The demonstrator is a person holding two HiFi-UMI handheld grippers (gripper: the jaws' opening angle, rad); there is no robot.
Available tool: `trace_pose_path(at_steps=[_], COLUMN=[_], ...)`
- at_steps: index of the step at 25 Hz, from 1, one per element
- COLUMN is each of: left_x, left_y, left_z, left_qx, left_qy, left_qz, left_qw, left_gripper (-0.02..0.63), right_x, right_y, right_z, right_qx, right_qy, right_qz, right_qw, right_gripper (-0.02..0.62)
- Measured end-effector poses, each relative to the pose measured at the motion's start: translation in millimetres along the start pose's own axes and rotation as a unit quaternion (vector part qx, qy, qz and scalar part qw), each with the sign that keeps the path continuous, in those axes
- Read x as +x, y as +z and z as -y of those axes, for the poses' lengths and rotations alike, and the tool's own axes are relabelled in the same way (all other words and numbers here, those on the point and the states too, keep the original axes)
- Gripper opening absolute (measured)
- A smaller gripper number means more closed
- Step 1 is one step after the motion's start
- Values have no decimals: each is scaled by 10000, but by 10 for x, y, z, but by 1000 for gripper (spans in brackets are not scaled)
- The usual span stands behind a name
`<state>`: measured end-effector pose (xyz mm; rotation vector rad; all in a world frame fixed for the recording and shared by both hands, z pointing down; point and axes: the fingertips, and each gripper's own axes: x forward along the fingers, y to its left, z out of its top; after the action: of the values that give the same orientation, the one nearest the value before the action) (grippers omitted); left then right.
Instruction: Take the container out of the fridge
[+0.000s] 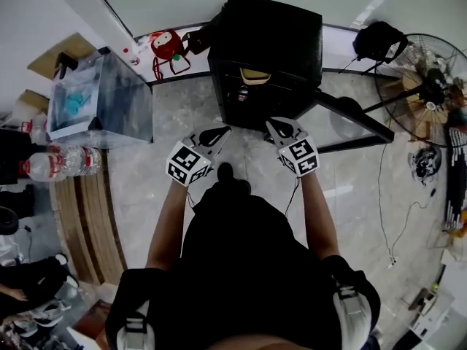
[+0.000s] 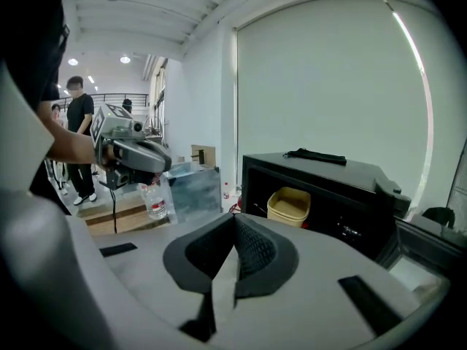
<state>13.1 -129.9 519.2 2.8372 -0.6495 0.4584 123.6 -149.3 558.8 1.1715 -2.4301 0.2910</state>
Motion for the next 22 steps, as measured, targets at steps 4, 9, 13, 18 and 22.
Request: trace_pose_path(at_steps=[4,9,13,18,22], left_x=[136,272,318,324,278], left_y=[31,60,-38,-72,-91], left_z=[-180,-430,-656,-770,-896], left_qx=[126,213,230,255,251], left_qy=[-208,-448,-571,-710,-633], left_qz=[-56,-2,-15,-55,-111], left_qw=[9997,9988,9981,9971,9976], left_gripper=[12,12,12,12,12], right_x=[141,332,518,654,797], right_y=[76,93,70,75,147], right_z=[40,176,218,280,293], right_qx=[-46,-45,-24,-90,-112], right_qy=[-124,-192,-371,-562,-527], right_qz=[-154,-195,-203,-319,-329], right_qw=[9998,9996,9991,9979,9980], right_gripper=[-3,-3,-2,-2,-3])
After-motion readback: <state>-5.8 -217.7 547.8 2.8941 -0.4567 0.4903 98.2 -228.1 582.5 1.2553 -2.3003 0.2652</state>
